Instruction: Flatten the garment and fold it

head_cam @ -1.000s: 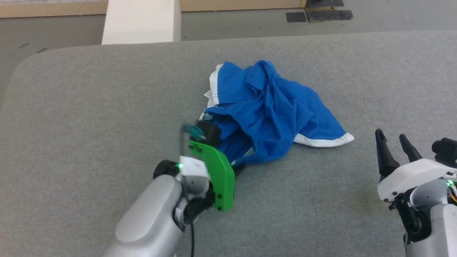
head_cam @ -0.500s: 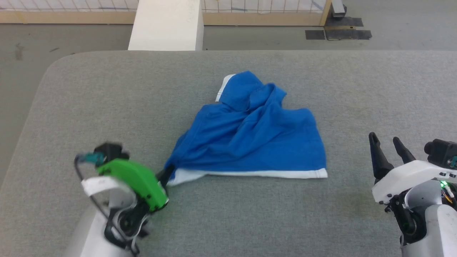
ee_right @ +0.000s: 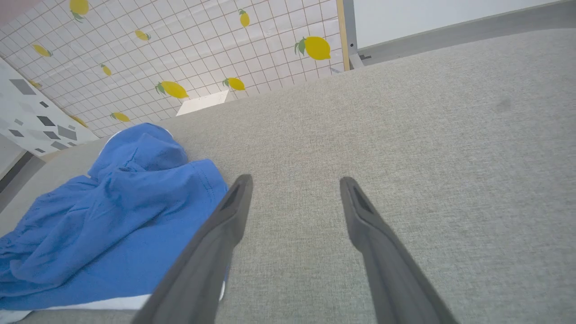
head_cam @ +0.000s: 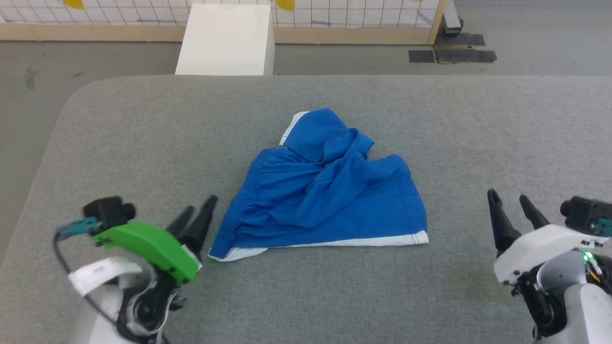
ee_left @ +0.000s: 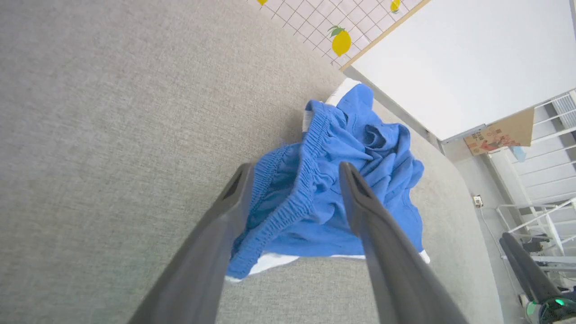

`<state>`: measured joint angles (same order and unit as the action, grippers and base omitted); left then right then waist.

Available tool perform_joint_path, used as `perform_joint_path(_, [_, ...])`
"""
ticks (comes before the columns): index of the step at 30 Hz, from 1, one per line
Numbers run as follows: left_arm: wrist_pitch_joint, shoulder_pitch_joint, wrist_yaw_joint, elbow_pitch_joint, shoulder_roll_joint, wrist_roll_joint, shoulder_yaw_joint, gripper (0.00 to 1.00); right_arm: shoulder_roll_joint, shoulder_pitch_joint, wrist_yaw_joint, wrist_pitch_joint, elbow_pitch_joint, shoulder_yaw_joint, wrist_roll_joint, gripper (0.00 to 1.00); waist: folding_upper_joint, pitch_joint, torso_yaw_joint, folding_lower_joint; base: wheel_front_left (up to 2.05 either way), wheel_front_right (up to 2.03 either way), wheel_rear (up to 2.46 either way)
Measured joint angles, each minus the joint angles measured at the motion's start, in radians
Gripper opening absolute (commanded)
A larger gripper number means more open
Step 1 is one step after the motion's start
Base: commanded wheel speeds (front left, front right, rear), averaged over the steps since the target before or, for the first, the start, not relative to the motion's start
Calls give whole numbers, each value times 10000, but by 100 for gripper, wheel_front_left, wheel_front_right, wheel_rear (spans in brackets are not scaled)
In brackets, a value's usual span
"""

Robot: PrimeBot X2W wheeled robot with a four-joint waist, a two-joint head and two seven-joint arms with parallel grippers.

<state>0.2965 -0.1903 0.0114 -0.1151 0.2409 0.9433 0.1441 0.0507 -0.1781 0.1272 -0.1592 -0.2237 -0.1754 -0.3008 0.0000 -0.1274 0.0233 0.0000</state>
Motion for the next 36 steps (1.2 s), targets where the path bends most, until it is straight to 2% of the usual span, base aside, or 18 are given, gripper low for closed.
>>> perform_joint_path(6, [-2128, 1000, -485, 318, 443, -1471, -94, 100, 0, 367, 0, 15, 121, 36, -69, 100, 0, 157, -18, 0, 0, 0, 0])
perform_joint_path(11, [-3766, 1413, -587, 288, 545, -2838, 207, 100, 0, 588, 0, -151, 330, 253, 82, 100, 0, 196, -16, -1, 0, 0, 0])
perform_joint_path(14, [-4351, 1468, -585, 219, 537, -3208, 328, 100, 10, 605, 0, -512, 520, 527, 387, 100, 0, 174, 8, 0, 0, 0, 0])
perform_joint_path(19, [-4874, 1474, -539, 142, 535, -3662, 430, 100, 6, 559, 0, -1939, 830, 1377, 1208, 100, 0, 88, 26, 0, 0, 0, 0])
perform_joint_path(22, [-4966, 1465, -460, 113, 533, -3772, 497, 100, -4, 236, 0, -3292, 901, 1927, 1724, 100, 0, -13, 27, 0, 0, 0, 0])
perform_joint_path(27, [-5022, 1378, -443, 88, 489, -3973, 631, 100, -2, -546, 0, -4959, 773, 2343, 2382, 100, 0, -214, 142, 0, 0, 0, 0])
perform_joint_path(30, [-5066, 1270, -443, 81, 464, -3992, 679, 100, -4, -876, 0, -5515, 454, 2602, 2675, 100, 0, -372, 241, 0, 0, 0, 0])
perform_joint_path(36, [-5095, 968, -456, 4, 389, -3994, 788, 100, -6, -1326, 0, -5891, -322, 2790, 2970, 100, 0, -732, 471, 0, 0, 0, 0])
